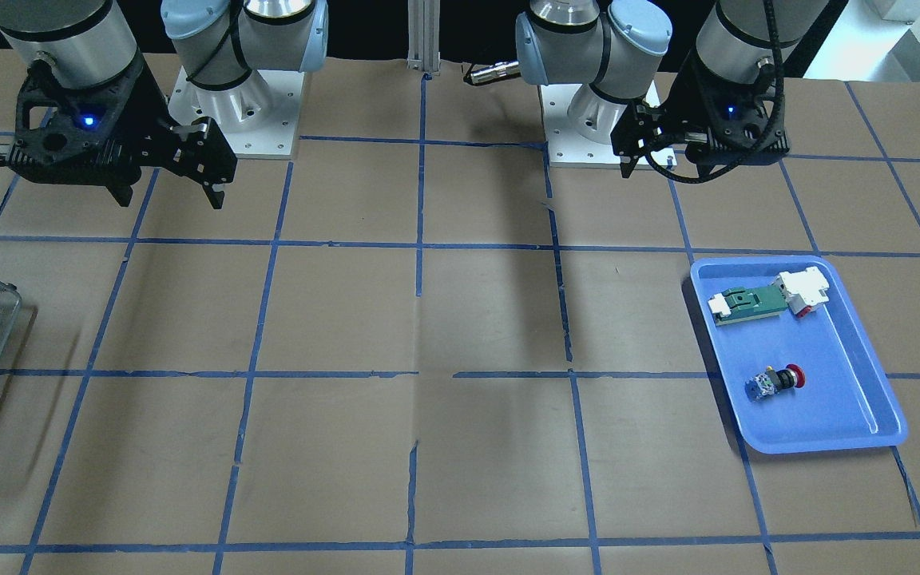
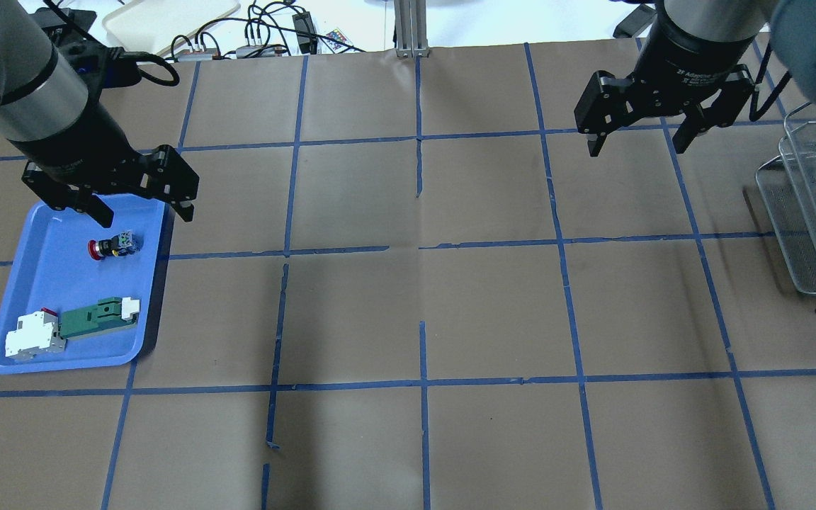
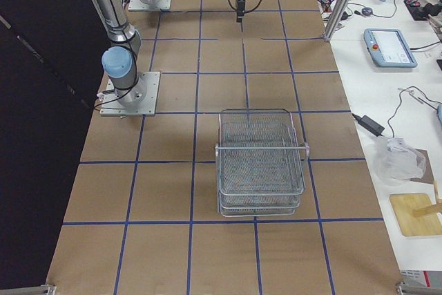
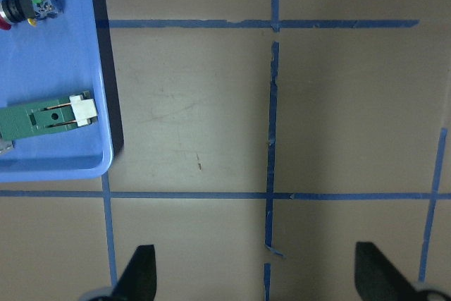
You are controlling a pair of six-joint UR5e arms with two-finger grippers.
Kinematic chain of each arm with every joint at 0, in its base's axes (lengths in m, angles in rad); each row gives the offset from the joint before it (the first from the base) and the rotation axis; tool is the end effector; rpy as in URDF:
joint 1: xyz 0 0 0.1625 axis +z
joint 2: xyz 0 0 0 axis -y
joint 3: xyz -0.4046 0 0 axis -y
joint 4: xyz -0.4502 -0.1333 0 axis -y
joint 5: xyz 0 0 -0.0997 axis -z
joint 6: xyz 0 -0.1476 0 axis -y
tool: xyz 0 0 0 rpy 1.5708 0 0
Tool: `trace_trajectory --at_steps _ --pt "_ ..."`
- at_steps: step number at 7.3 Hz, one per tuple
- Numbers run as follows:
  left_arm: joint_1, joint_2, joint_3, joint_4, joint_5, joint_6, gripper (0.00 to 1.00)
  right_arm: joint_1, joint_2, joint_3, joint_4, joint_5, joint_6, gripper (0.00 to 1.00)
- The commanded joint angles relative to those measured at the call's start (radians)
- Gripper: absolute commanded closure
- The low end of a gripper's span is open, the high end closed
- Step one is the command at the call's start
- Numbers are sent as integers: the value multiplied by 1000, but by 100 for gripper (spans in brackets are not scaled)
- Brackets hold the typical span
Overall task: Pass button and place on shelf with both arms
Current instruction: 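Move the left gripper over the red push button in the blue tray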
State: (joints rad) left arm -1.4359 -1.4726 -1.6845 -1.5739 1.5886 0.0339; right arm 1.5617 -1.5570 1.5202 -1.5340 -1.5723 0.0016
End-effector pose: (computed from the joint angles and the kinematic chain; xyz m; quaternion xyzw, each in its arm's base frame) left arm -0.0612 -0.5204 0.4088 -0.0504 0.9986 0.0100 0.0081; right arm 0.1280 -0.5564 0.4360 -0.0053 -1.0000 0.0000 0.0008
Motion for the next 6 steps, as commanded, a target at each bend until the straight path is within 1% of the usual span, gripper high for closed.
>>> trace_trajectory --at_steps 1,2,3,4,5,6 --pt "131 -27 2 35 -19 -189 0 0 0 2 0 0 0 0" --pt "178 -47 0 70 -62 -207 0 0 0 2 0 0 0 0" --pt "228 -72 2 146 -61 -285 0 1 0 2 0 0 0 0" --pt "277 -101 2 185 -61 -451 0 0 0 8 -1 0 0 0" --pt "319 -136 12 217 -58 -570 0 0 -2 17 -3 0 0 0" --pt "360 -168 0 239 -62 -745 0 1 -5 17 -3 0 0 0"
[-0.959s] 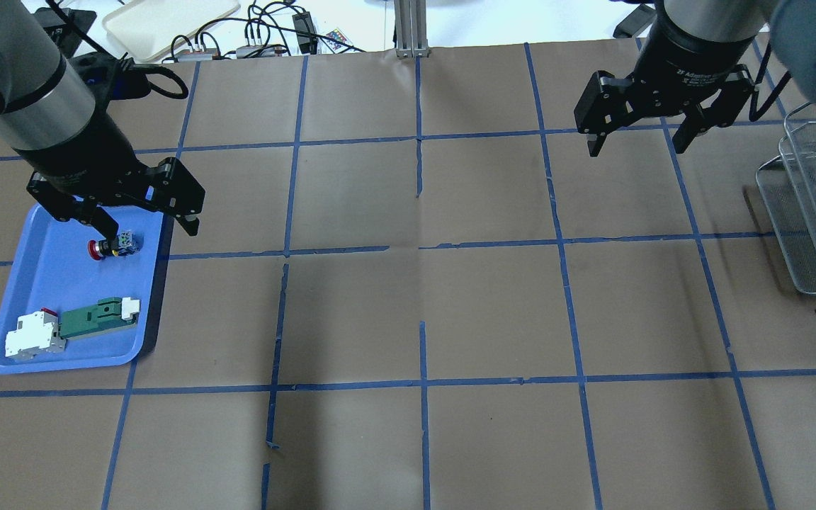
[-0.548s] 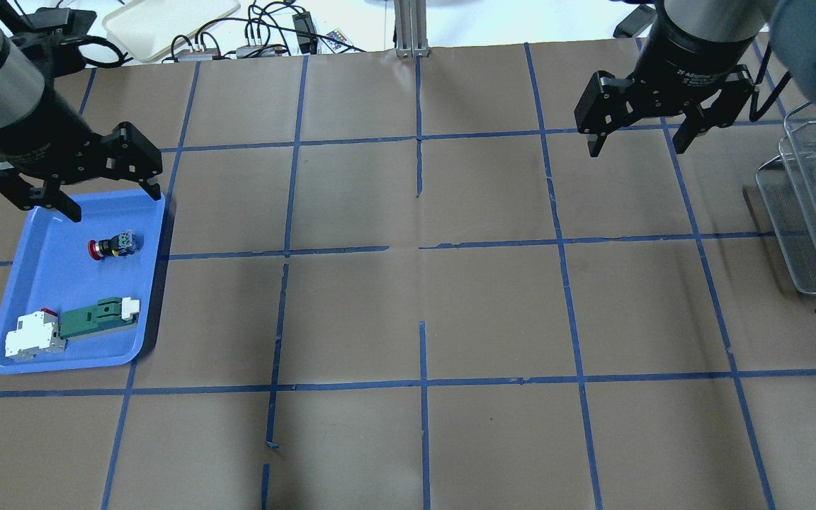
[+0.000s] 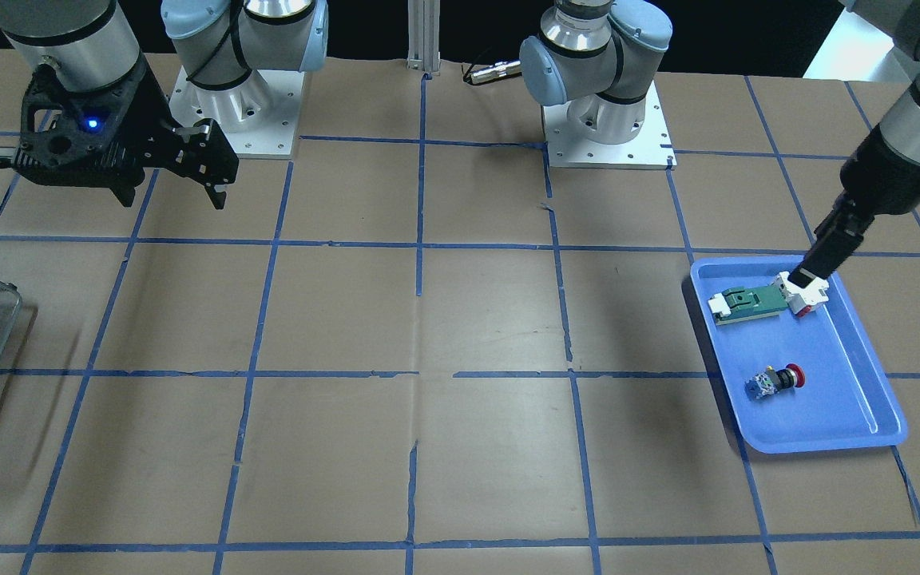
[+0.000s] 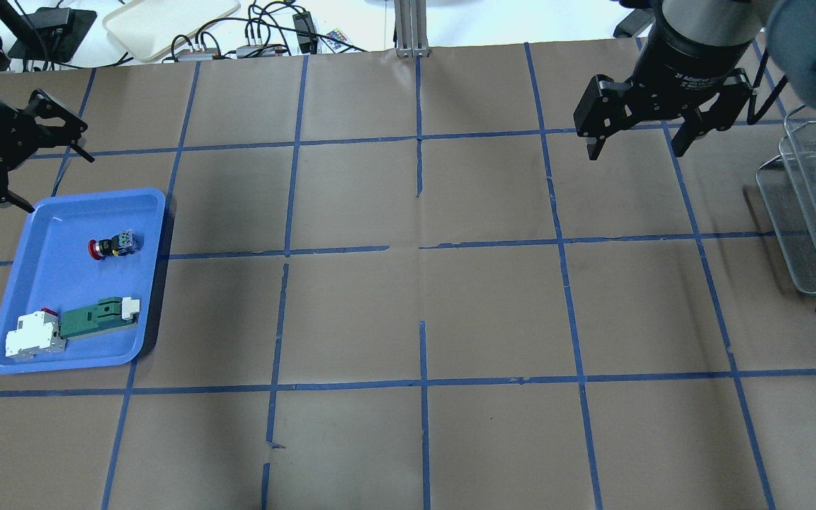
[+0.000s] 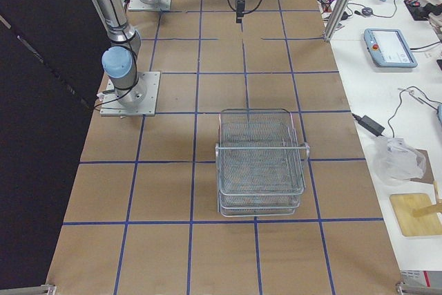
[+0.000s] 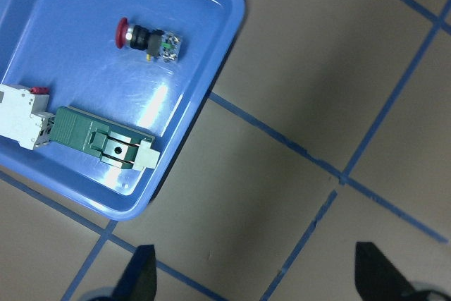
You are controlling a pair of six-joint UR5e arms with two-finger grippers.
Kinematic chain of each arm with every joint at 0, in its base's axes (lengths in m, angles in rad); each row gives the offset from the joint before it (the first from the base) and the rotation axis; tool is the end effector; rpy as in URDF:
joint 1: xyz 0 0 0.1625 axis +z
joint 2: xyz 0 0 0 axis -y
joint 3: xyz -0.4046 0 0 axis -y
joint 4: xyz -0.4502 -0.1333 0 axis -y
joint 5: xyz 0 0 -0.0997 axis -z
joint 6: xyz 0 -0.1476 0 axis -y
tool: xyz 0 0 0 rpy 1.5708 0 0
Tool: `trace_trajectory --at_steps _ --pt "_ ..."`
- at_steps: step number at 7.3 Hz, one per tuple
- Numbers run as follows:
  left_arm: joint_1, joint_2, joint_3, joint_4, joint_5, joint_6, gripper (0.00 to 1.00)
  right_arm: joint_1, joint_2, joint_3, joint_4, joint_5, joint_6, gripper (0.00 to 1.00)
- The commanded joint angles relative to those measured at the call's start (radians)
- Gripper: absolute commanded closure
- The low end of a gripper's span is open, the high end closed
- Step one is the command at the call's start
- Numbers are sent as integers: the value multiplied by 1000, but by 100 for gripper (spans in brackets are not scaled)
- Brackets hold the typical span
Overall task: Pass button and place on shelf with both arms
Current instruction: 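Move the left gripper over the red push button in the blue tray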
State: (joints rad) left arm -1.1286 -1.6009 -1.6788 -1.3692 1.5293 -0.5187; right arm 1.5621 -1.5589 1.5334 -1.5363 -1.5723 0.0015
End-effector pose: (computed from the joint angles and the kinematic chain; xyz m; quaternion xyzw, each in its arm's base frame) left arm 0.1166 -0.5721 0.3641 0.4613 -0.8865 0.0309 0.0219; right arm 0.1283 -0.5544 0.4301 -0.0051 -1.0000 -0.0045 0.0007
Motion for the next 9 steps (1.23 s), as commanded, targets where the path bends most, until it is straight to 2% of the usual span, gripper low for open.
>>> trace_trajectory --at_steps 1,3,4,6,9 --pt "71 -82 13 44 -11 -257 0 1 -3 5 -1 0 0 0" --pt "76 -169 14 198 -37 -286 0 1 -3 5 -1 2 0 0" --pt "99 -201 4 199 -66 -329 0 1 -3 5 -1 0 0 0" --pt "179 -282 1 205 -184 -334 0 1 -3 5 1 0 0 0" --pt "184 -356 -4 214 -234 -464 0 1 -3 5 -1 0 0 0"
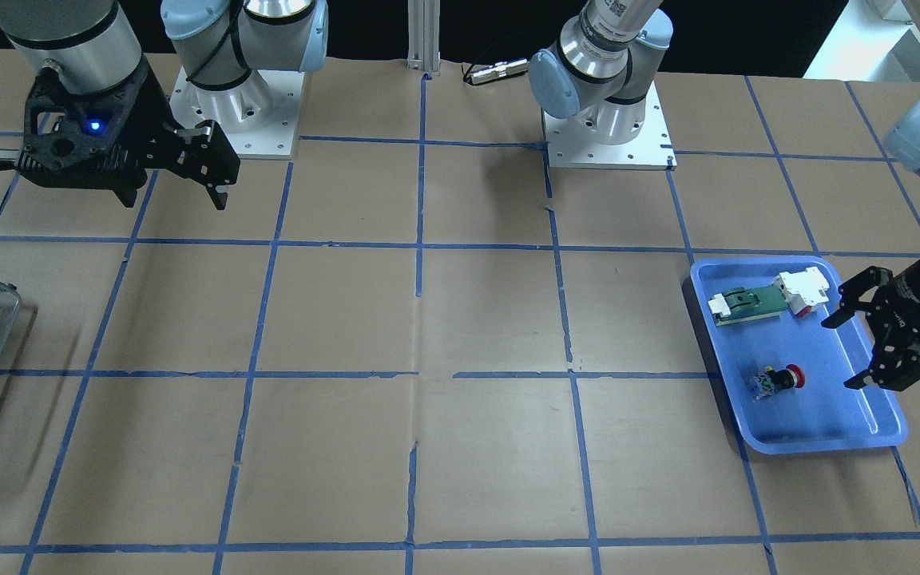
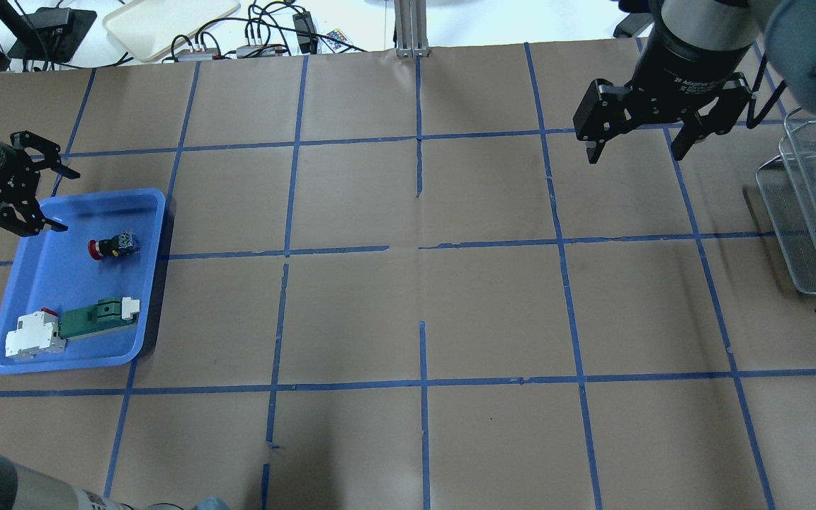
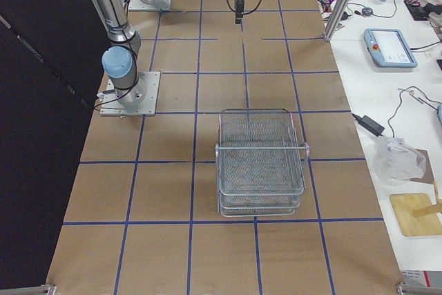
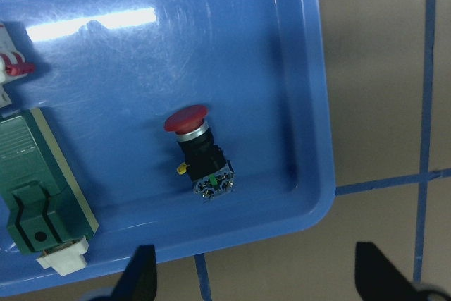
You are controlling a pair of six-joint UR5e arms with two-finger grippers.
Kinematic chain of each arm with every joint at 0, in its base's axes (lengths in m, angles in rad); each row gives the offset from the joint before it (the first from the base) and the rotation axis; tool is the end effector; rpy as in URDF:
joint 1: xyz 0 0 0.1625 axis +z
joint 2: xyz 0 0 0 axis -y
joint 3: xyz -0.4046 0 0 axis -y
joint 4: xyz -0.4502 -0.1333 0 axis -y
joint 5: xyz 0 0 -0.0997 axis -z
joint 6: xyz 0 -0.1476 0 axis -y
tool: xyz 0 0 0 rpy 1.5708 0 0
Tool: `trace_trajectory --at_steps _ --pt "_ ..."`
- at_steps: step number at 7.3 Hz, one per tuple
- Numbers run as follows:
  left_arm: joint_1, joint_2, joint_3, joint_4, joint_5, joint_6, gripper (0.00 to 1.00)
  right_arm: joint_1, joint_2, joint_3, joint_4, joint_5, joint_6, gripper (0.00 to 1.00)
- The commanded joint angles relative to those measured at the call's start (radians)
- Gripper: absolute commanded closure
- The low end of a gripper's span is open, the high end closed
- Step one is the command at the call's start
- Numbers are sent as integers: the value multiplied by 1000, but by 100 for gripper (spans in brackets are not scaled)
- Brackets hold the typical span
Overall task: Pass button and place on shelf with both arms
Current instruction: 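Move the left gripper over the red push button in the blue tray, then lower the left gripper and close it on the red push button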
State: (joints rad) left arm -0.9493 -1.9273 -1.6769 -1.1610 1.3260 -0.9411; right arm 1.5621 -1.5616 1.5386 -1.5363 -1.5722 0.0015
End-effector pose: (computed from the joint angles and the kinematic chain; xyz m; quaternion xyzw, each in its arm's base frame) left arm 0.2329 -0.6156 0.1925 0.7010 -0.7022 -0.0453 0.1163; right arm 0.1283 -0.5529 0.4287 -0.0051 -1.0000 -0.0057 0.0007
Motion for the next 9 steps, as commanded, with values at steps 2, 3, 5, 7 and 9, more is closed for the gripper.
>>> trace_trajectory --at_steps 2,3,5,7,9 --pt "23 -82 -9 36 -31 -54 0 1 0 0 1 0 0 0" --pt "26 -105 -10 38 -30 -67 0 1 0 0 -1 0 0 0" --pt "27 -133 -9 40 -30 -65 0 0 0 0 -1 0 0 0" --pt "33 -147 -10 38 -22 -48 0 1 0 0 -1 0 0 0" --pt "63 -150 -12 37 -21 -47 0 0 0 0 -1 0 0 0"
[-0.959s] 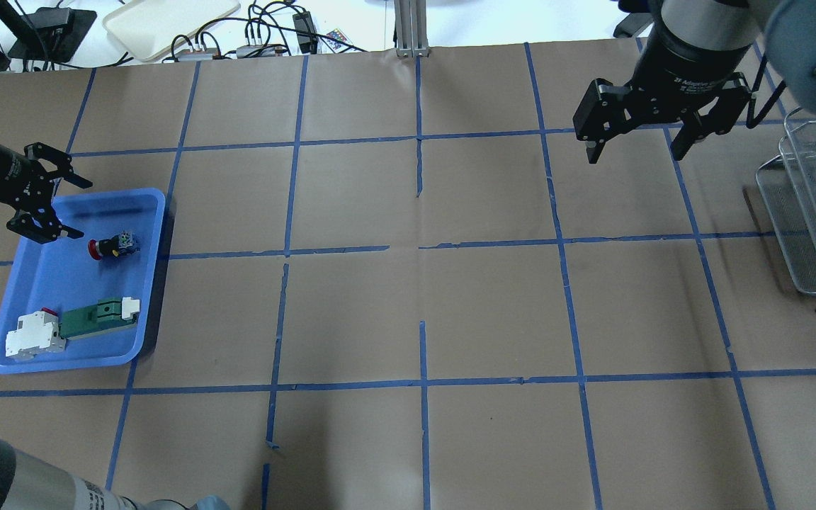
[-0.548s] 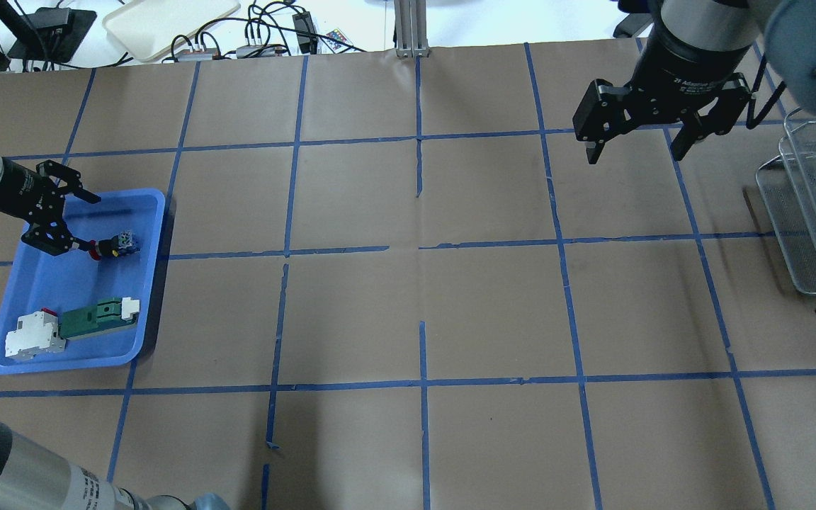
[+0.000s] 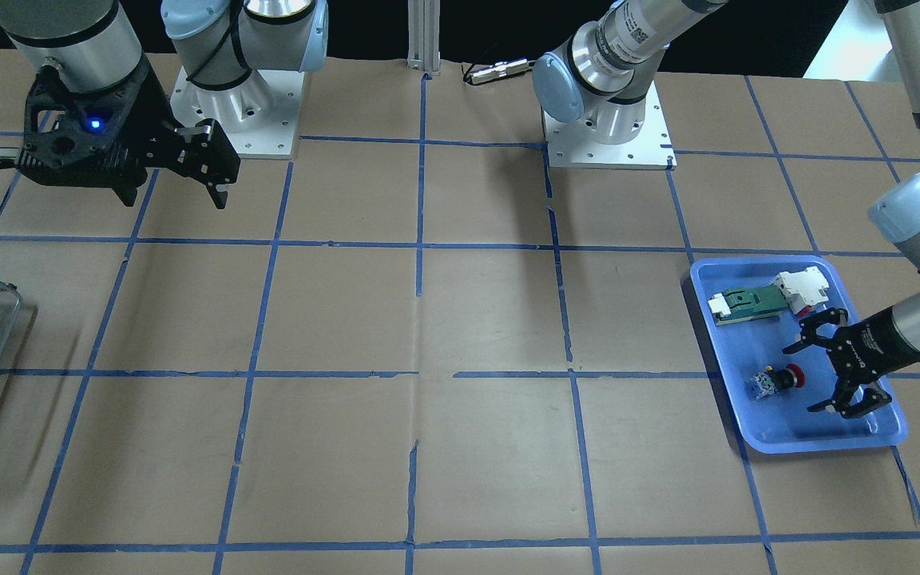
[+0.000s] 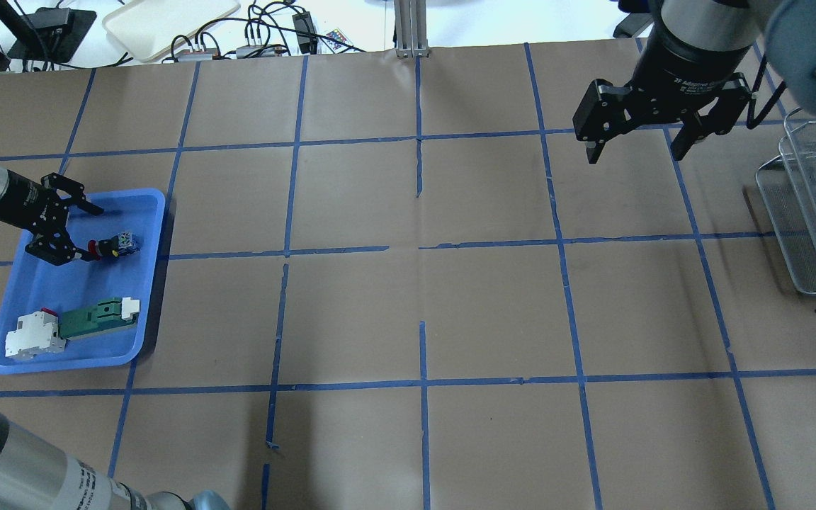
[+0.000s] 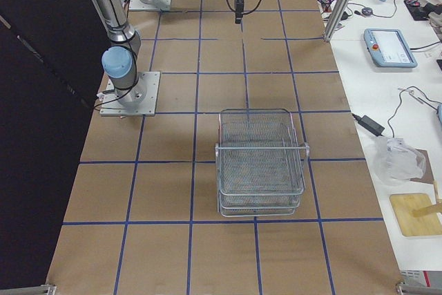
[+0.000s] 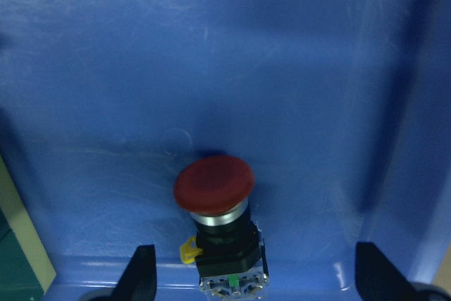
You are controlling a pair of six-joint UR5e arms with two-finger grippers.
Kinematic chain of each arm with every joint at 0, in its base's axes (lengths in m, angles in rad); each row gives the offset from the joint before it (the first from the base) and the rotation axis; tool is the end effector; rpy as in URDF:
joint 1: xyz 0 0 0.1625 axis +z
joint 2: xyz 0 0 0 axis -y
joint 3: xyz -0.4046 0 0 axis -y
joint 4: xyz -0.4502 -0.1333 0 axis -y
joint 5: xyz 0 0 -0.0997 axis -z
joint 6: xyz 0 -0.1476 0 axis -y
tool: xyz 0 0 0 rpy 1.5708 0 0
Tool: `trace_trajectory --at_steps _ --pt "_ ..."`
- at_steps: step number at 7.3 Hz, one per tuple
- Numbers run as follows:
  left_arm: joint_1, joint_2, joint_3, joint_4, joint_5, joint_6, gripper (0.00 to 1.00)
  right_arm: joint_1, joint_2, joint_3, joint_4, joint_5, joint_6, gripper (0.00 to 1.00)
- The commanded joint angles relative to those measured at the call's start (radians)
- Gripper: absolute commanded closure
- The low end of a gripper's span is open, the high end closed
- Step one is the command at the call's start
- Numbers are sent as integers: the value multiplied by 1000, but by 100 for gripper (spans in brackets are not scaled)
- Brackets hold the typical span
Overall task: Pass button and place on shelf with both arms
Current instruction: 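Lower the left gripper and close it on the red push button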
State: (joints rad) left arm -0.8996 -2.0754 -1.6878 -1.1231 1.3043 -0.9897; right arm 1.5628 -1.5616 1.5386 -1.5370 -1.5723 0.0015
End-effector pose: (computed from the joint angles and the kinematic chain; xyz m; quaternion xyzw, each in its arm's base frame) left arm 0.2602 -0.6045 0.0970 0.7367 -0.6575 -0.1060 0.1170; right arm 0.1287 -0.5529 0.4288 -0.0047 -1.0000 -0.0054 0.0007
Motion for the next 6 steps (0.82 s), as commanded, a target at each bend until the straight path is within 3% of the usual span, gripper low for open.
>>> trace_trajectory --at_steps 1,6 --pt "13 -5 -1 -4 3 2 0 0 0 0 0 0 0 0" --pt "41 -9 -66 2 0 8 0 0 0 0 0 0 0 0"
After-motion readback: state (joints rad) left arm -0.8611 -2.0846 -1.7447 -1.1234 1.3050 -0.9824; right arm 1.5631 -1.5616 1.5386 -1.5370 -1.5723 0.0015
